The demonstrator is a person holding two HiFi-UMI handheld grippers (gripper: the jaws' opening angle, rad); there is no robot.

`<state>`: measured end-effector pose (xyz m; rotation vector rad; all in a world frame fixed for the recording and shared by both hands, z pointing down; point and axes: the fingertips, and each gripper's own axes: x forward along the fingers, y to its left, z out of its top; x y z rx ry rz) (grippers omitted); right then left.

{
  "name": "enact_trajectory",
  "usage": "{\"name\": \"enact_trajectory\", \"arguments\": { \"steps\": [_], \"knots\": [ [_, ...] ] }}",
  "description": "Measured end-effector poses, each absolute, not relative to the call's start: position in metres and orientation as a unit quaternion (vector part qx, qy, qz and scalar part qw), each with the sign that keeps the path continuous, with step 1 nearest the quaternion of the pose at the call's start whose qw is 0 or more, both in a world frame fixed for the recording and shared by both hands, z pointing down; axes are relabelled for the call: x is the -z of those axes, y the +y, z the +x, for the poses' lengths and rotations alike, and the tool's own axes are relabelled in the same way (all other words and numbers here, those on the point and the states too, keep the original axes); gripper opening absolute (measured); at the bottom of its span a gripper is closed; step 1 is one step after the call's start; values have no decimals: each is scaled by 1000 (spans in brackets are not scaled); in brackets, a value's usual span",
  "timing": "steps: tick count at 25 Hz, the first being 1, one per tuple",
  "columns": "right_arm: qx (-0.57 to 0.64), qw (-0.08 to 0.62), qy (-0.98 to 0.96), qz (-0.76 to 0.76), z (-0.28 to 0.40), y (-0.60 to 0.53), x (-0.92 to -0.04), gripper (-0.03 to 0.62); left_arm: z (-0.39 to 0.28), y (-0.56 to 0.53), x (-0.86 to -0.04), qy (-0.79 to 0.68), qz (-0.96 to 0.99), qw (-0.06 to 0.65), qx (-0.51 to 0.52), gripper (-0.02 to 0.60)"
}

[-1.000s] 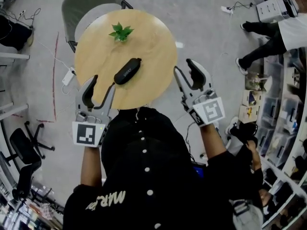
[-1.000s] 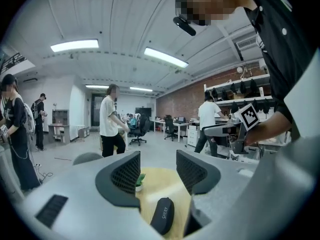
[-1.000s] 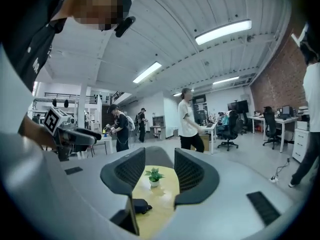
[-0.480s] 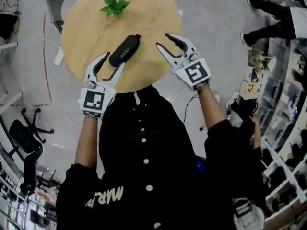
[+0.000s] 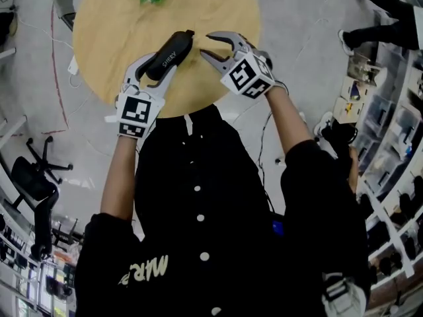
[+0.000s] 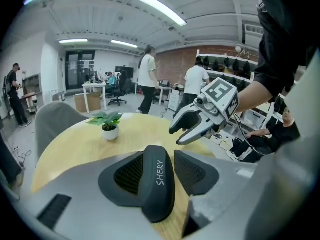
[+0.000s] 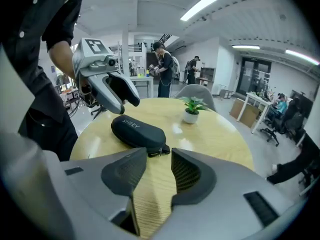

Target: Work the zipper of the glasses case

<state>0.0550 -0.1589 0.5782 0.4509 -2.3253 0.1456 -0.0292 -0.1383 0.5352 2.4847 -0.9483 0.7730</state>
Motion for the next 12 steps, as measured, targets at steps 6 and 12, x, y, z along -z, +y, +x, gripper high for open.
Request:
{"name": "enact_trajectory", "arguments": {
  "steps": [6,12],
  "knots": [
    [-42,407,-902,135,49,-159,-606,156,-25,-141,-561,-324,876,202,-294,192],
    [-24,415,-903,110,42,-163,-618,147,-25,-140,-581,-320,869,207,-315,190]
  ]
}}
